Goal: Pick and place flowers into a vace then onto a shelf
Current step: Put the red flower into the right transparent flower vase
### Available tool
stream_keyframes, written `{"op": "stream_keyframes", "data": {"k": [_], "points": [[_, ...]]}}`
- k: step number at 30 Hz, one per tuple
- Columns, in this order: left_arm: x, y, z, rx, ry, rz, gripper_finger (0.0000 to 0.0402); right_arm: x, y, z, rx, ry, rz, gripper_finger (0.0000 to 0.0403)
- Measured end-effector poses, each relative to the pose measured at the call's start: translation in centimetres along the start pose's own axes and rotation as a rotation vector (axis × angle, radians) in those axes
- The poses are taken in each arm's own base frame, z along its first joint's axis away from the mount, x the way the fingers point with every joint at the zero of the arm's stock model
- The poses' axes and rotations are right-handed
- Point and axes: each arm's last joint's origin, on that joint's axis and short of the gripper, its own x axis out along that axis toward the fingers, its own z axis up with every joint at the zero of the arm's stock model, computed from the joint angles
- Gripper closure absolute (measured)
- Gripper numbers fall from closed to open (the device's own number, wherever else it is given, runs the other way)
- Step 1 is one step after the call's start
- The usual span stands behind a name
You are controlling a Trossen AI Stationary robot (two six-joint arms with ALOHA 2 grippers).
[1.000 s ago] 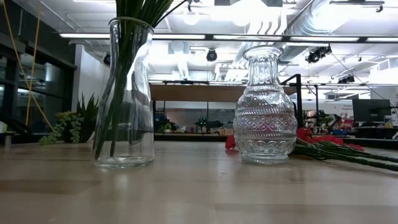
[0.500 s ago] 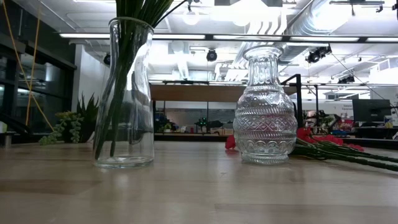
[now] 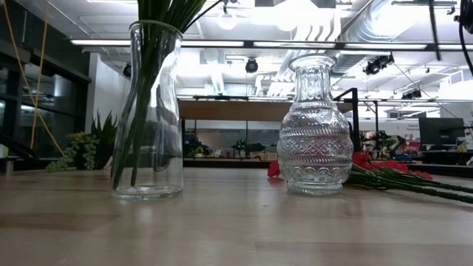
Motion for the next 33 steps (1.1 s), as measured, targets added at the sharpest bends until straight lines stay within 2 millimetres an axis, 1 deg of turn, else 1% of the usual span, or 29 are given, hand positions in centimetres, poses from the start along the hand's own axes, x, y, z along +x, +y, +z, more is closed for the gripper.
{"op": "stream_keyframes", "data": {"k": [6, 9, 14, 24, 29, 33], "points": [[0.0, 0.0, 0.1, -0.026, -0.012, 0.004, 0.0268, 0.3, -0.3, -2.5, 0.110, -0.003, -0.019, 0.0403], [0.0, -0.1, 0.1, -0.034, -0.020, -0.002, 0.0268, 0.3, -0.3, -3.1, 0.119, -0.002, -0.017, 0.0403], [0.0, -0.2, 0.3, -0.041, -0.037, -0.005, 0.0268, 0.3, -0.4, -2.8, 0.150, -0.004, -0.022, 0.0403], [0.0, -0.1, 0.3, -0.041, -0.049, 0.007, 0.0268, 0.9, 0.4, -2.6, 0.214, -0.011, -0.057, 0.0403], [0.0, -0.2, 0.4, -0.047, -0.066, 0.009, 0.0268, 1.4, 0.4, -2.1, 0.211, -0.015, -0.080, 0.0403], [0.0, -0.2, 0.4, -0.050, -0.072, 0.008, 0.0268, 2.3, 0.3, -1.6, 0.166, -0.003, -0.061, 0.0403]]}}
